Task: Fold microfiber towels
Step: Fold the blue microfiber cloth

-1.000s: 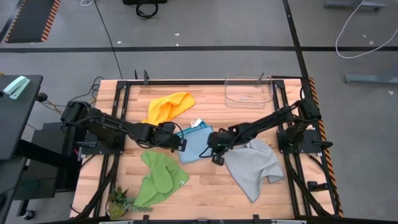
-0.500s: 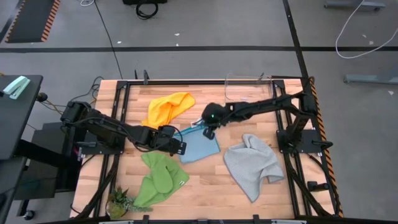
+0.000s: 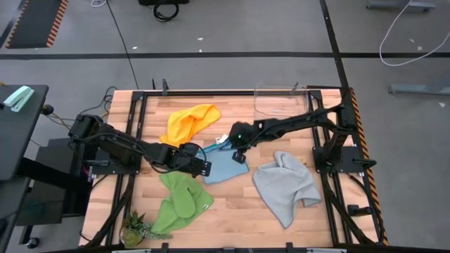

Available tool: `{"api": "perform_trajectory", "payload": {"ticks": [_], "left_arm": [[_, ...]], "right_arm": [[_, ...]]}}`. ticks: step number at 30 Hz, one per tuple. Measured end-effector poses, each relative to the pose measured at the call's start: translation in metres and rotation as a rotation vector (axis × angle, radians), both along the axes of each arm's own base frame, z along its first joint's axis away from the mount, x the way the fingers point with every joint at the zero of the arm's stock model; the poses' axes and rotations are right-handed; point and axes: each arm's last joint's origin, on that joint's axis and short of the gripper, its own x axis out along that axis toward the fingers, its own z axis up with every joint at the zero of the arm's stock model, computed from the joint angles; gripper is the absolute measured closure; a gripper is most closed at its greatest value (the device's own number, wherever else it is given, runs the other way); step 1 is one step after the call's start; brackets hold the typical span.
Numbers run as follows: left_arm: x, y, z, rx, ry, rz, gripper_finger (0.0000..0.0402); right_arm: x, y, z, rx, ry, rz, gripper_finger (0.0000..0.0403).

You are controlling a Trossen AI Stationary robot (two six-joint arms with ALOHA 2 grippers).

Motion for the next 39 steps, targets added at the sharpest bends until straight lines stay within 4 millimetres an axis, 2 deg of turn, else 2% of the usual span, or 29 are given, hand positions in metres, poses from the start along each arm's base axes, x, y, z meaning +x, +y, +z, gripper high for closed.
{"api": "perform_trajectory", "payload": {"ticks": [5, 10, 15, 19, 23, 30, 39], "left_arm": [[0.001, 0.0, 0.001, -0.003, -0.013, -0.001, 0.0287], [0.001, -0.001, 0.001, -0.005, -0.017, -0.004, 0.0291], [0.002, -0.003, 0.001, -0.008, -0.03, -0.01, 0.0289], [0.002, -0.003, 0.001, -0.007, -0.03, -0.013, 0.0288], [0.002, -0.004, 0.002, -0.009, -0.036, -0.013, 0.0291], [0.002, -0.004, 0.002, -0.002, -0.03, -0.022, 0.0288], [0.001, -0.003, 0.001, 0.021, -0.016, -0.049, 0.0294]], "right_arm": [[0.008, 0.013, -0.034, 0.005, 0.114, 0.049, 0.0403], [0.022, 0.011, -0.025, -0.01, 0.072, 0.056, 0.0403], [0.041, -0.008, -0.006, -0.032, -0.01, 0.045, 0.0403], [0.058, -0.029, -0.007, -0.028, -0.013, 0.026, 0.0403], [0.071, -0.034, -0.017, -0.007, 0.035, 0.055, 0.0403], [0.071, -0.035, -0.031, -0.001, 0.09, 0.067, 0.0403], [0.058, -0.067, -0.031, 0.004, 0.158, -0.078, 0.0403]]}}
